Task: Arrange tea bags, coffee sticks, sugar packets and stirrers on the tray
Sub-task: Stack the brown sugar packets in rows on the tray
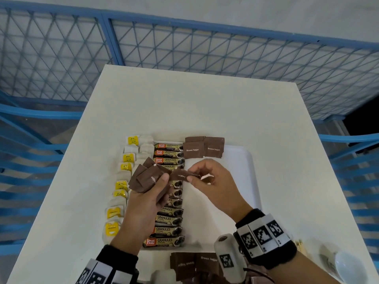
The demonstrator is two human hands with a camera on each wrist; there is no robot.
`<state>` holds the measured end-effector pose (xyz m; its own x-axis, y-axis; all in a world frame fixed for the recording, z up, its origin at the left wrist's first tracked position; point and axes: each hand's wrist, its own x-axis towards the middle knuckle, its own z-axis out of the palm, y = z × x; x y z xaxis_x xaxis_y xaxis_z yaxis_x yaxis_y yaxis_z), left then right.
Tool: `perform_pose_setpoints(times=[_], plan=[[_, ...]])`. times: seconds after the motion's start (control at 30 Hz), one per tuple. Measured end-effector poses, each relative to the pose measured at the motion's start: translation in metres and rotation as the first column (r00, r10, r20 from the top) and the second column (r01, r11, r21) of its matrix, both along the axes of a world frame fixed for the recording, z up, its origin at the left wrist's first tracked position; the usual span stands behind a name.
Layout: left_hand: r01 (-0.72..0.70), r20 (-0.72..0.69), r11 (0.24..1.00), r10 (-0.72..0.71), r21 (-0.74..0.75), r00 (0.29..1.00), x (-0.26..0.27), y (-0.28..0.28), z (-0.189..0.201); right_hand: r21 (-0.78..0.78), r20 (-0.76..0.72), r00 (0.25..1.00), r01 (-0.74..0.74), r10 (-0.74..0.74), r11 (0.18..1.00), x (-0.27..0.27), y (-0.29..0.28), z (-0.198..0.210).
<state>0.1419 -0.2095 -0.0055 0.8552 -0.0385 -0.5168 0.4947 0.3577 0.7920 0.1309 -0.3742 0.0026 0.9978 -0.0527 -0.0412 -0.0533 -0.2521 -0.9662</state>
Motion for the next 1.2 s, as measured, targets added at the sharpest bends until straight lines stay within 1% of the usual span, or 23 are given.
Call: perform_pose_setpoints(times=[0.07, 0.1, 0.13, 0.2, 0.23, 0.27, 0.3, 0.33, 0.37, 0.4, 0.43, 0.47, 0.53, 0.6, 0.67, 0.8, 0.87, 0.9, 0.93, 1.03, 1.2], plan=[[0.012, -0.025, 0.998, -0.013, -0.054, 1.0, -0.001, -0.001, 0.0, -0.136, 0.19, 0.981, -0.007, 0.033, 0.991, -0.003, 0.001, -0.004], [0.023, -0.03, 0.997, -0.026, -0.08, 0.999, -0.001, -0.002, 0.0, -0.179, 0.244, 0.968, -0.021, 0.065, 0.984, -0.005, 0.001, -0.007], [0.038, -0.03, 0.994, -0.041, -0.098, 0.999, -0.002, -0.003, 0.001, -0.22, 0.273, 0.957, -0.037, 0.098, 0.975, -0.006, 0.0, -0.011], [0.059, -0.021, 0.993, -0.062, -0.102, 0.998, -0.001, -0.003, 0.002, -0.292, 0.285, 0.944, -0.08, 0.166, 0.953, -0.01, -0.001, -0.016], [0.062, -0.016, 0.994, -0.064, -0.093, 0.998, 0.0, -0.003, 0.002, -0.305, 0.276, 0.941, -0.11, 0.198, 0.946, -0.012, -0.001, -0.017], [0.063, -0.009, 0.995, -0.064, -0.082, 0.998, 0.001, -0.002, 0.002, -0.276, 0.257, 0.943, -0.137, 0.21, 0.951, -0.013, -0.001, -0.018], [0.063, -0.002, 0.995, -0.063, -0.073, 0.998, 0.002, -0.001, 0.002, -0.188, 0.216, 0.958, -0.15, 0.19, 0.971, -0.015, 0.001, -0.018], [0.066, 0.007, 0.996, -0.066, -0.066, 0.998, 0.003, 0.0, 0.002, -0.047, 0.136, 0.981, -0.134, 0.139, 0.99, -0.015, 0.002, -0.016], [0.075, 0.018, 0.995, -0.074, -0.061, 0.997, 0.003, 0.001, 0.002, 0.106, 0.019, 0.996, -0.089, 0.088, 0.99, -0.014, 0.002, -0.013], [0.087, 0.03, 0.995, -0.086, -0.054, 0.996, 0.003, 0.002, 0.002, 0.228, -0.113, 0.991, -0.038, 0.065, 0.973, -0.013, 0.001, -0.01], [0.101, 0.042, 0.994, -0.099, -0.044, 0.994, 0.003, 0.002, 0.002, 0.315, -0.234, 0.969, -0.002, 0.08, 0.949, -0.011, 0.0, -0.008], [0.113, 0.052, 0.993, -0.111, -0.029, 0.992, 0.002, 0.003, 0.002, 0.368, -0.322, 0.939, 0.009, 0.119, 0.93, -0.008, -0.002, -0.007], [0.119, 0.068, 0.993, -0.119, 0.002, 0.991, 0.002, 0.003, 0.002, 0.393, -0.395, 0.901, -0.012, 0.181, 0.919, -0.003, -0.006, -0.007], [0.085, 0.059, 0.996, -0.085, 0.007, 0.995, 0.003, 0.004, 0.001, 0.365, -0.42, 0.896, 0.021, 0.144, 0.931, 0.002, -0.012, -0.009], [0.062, 0.029, 0.998, -0.061, -0.021, 0.998, 0.004, 0.006, 0.0, 0.296, -0.416, 0.908, 0.08, 0.053, 0.952, 0.009, -0.021, -0.013], [0.101, -0.017, 0.989, -0.103, -0.107, 0.995, 0.004, 0.011, 0.0, 0.026, -0.335, 0.928, 0.179, -0.16, 0.983, 0.034, -0.041, -0.028], [0.099, -0.034, 0.984, -0.105, -0.146, 0.994, 0.003, 0.011, 0.001, -0.126, -0.283, 0.934, 0.186, -0.215, 0.974, 0.046, -0.047, -0.039], [0.088, -0.046, 0.983, -0.097, -0.164, 0.994, 0.003, 0.01, 0.002, -0.178, -0.262, 0.939, 0.181, -0.224, 0.967, 0.051, -0.048, -0.043], [0.077, -0.059, 0.98, -0.089, -0.182, 0.994, 0.003, 0.01, 0.004, -0.208, -0.246, 0.943, 0.176, -0.225, 0.962, 0.056, -0.048, -0.047], [0.057, -0.071, 0.975, -0.074, -0.217, 0.995, 0.003, 0.007, 0.008, -0.224, -0.213, 0.952, 0.171, -0.219, 0.96, 0.066, -0.044, -0.054], [0.021, -0.107, 0.949, -0.057, -0.316, 0.993, 0.003, 0.007, 0.013, -0.275, -0.147, 0.956, 0.205, -0.252, 0.939, 0.077, -0.037, -0.059]])
